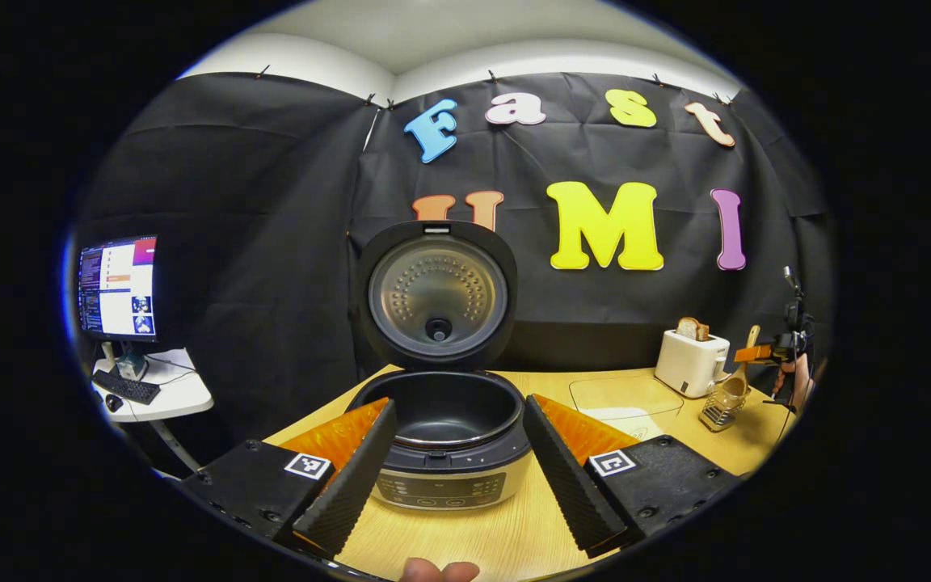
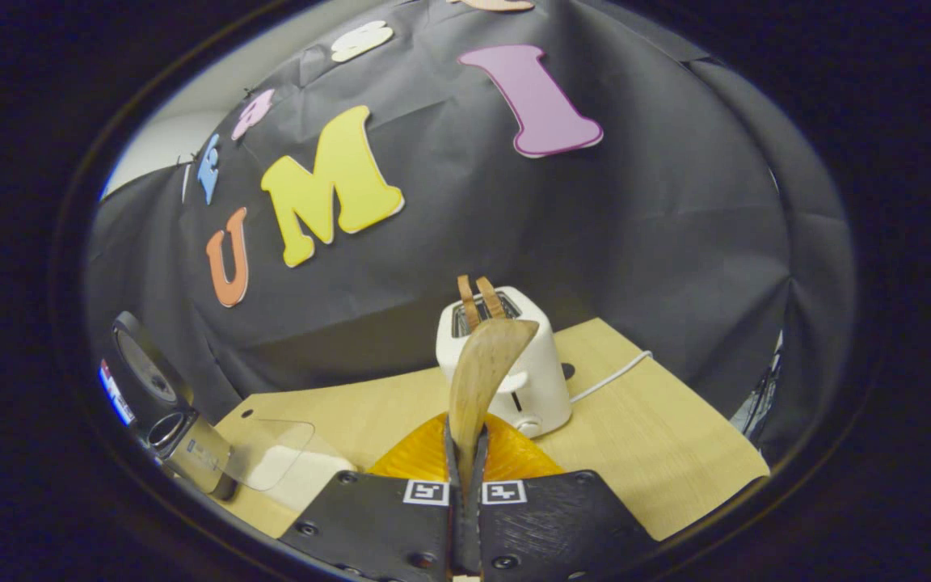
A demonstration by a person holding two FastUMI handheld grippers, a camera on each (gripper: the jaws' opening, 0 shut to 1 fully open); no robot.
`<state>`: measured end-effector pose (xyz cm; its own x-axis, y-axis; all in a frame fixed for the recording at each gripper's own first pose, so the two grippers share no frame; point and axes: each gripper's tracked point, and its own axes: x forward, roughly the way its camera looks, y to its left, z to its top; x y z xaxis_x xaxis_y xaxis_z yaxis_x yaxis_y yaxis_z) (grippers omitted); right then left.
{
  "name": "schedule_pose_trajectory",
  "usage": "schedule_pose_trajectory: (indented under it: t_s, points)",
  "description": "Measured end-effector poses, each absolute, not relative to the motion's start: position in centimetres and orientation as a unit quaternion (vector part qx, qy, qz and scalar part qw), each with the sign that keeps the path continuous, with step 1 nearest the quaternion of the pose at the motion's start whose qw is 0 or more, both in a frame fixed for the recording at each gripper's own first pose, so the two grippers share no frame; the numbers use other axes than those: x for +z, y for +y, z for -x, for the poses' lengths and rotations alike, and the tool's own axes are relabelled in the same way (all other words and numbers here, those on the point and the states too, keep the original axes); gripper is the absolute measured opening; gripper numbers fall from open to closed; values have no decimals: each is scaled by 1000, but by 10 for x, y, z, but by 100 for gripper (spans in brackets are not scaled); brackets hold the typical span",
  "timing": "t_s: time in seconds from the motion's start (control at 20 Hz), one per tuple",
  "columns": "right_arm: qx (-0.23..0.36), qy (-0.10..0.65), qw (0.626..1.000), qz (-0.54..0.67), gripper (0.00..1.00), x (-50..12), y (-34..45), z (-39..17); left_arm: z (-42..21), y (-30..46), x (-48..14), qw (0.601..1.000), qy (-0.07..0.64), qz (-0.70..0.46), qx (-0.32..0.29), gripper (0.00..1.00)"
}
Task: Close the left gripper, press the button to open the rice cooker; take a wooden spoon from the chopstick holder with the right hand, scoop a spoonful of rice and pour it into the rice cooker, then put the wooden spoon back into the chopstick holder.
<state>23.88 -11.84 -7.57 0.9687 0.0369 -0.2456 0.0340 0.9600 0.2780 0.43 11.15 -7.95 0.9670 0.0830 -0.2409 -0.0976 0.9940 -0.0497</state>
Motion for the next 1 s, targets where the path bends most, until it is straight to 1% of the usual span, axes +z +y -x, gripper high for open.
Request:
schedule_pose_trajectory:
  t_s: [0.2, 0.25, 0.45, 0.8, 0.9, 1.0]
  points:
    - [-23, 74, 993, -90, 1, -31, -113, -225, -1, 117, -79, 992, 111, 37, 46, 99]
    - [-24, 67, 994, -78, 0, -21, -105, -220, -1, 119, -79, 992, 109, 39, 46, 100]
    - [-1, 55, 997, -46, 0, 11, -54, -215, 1, 122, -82, 992, 107, 56, 39, 100]
    - [23, 46, 999, -16, 0, 29, 37, -223, 5, 139, -72, 993, 90, 58, 43, 100]
    - [28, 41, 999, 5, 0, 28, 64, -230, 6, 139, -73, 994, 87, 51, 46, 100]
    - [39, 53, 998, 17, 0, 18, 93, -238, 7, 138, -74, 994, 84, 46, 50, 100]
